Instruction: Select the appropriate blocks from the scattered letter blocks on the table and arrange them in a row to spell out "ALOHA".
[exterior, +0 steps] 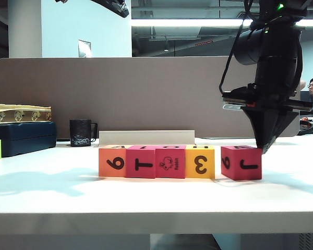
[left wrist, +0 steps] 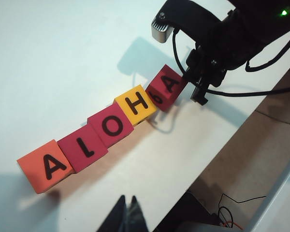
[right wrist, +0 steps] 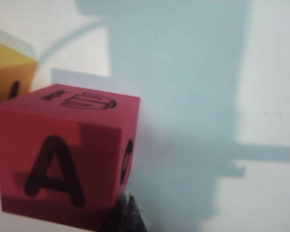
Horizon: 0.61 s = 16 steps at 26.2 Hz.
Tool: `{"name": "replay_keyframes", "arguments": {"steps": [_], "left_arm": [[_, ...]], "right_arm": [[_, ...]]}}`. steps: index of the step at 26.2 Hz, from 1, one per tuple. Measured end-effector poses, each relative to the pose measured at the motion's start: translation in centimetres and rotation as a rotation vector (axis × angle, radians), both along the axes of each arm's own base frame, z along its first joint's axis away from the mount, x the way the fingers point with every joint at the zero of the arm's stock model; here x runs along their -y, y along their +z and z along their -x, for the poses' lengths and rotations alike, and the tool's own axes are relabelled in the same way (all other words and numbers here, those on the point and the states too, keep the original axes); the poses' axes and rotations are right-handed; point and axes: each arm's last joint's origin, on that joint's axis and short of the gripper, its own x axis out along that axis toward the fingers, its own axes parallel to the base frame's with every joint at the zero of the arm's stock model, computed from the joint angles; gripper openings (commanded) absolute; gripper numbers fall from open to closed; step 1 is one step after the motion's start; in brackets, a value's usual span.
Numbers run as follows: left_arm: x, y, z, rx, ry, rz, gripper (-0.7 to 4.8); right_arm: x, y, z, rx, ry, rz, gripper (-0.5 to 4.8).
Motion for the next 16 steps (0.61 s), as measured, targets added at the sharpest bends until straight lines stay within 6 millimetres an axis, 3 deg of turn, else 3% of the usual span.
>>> {"name": "replay_keyframes", "arguments": {"steps": [16], "left_arm": [[0.02,0.03,-0.04,0.005,0.000,0.003,-0.05]], "right_arm": [[-0.79,0.04,0.04,-0.012,0.033,-0.117,-0.05]]}}
